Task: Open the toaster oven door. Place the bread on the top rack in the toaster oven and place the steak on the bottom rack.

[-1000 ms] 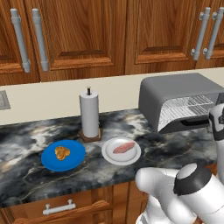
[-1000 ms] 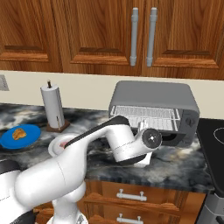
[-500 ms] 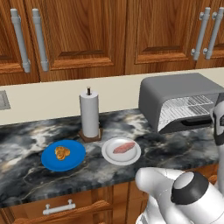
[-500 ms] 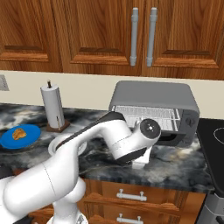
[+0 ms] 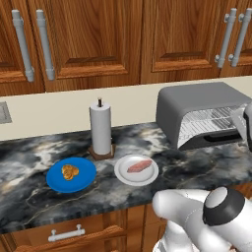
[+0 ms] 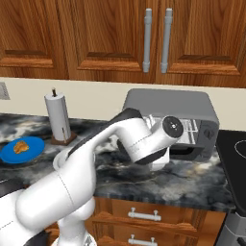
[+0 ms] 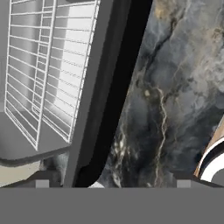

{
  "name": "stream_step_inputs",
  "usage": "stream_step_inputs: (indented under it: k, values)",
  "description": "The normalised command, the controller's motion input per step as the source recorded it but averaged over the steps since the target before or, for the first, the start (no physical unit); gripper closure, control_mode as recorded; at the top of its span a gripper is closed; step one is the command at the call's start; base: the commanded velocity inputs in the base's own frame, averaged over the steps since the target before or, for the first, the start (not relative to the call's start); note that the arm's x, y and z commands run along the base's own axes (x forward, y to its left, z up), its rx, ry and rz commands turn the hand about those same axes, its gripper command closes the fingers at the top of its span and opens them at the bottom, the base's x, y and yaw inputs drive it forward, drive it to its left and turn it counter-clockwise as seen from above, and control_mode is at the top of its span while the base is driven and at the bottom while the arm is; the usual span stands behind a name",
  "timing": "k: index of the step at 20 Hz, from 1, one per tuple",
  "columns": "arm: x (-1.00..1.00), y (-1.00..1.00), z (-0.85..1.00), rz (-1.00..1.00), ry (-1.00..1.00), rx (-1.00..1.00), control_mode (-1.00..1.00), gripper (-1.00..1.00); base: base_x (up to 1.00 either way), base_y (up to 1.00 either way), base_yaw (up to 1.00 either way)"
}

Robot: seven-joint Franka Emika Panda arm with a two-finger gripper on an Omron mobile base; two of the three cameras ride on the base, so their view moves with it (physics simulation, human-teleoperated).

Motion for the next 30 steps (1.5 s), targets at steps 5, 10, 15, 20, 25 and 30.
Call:
stream_step_inputs:
  k: [5, 10, 15, 20, 25, 30]
  values:
    - [0.22, 0.09, 0.25, 0.43, -0.13, -0.31, -1.00, -1.00, 0.00, 0.00, 0.00]
    - [0.25, 0.16, 0.21, 0.39, -0.21, -0.40, -1.00, -1.00, 0.00, 0.00, 0.00]
    - [0.25, 0.13, -0.02, 0.26, -0.23, -0.46, -1.00, -1.00, 0.00, 0.00, 0.00]
    - [0.34, 0.11, -0.17, 0.23, 0.05, -0.39, -1.00, -1.00, 0.00, 0.00, 0.00]
    - [0.32, 0.10, -0.17, 0.29, 0.20, -0.29, -1.00, -1.00, 0.00, 0.00, 0.00]
    - [0.11, 0.00, -0.19, 0.30, 0.18, -0.14, -1.00, -1.00, 0.00, 0.00, 0.00]
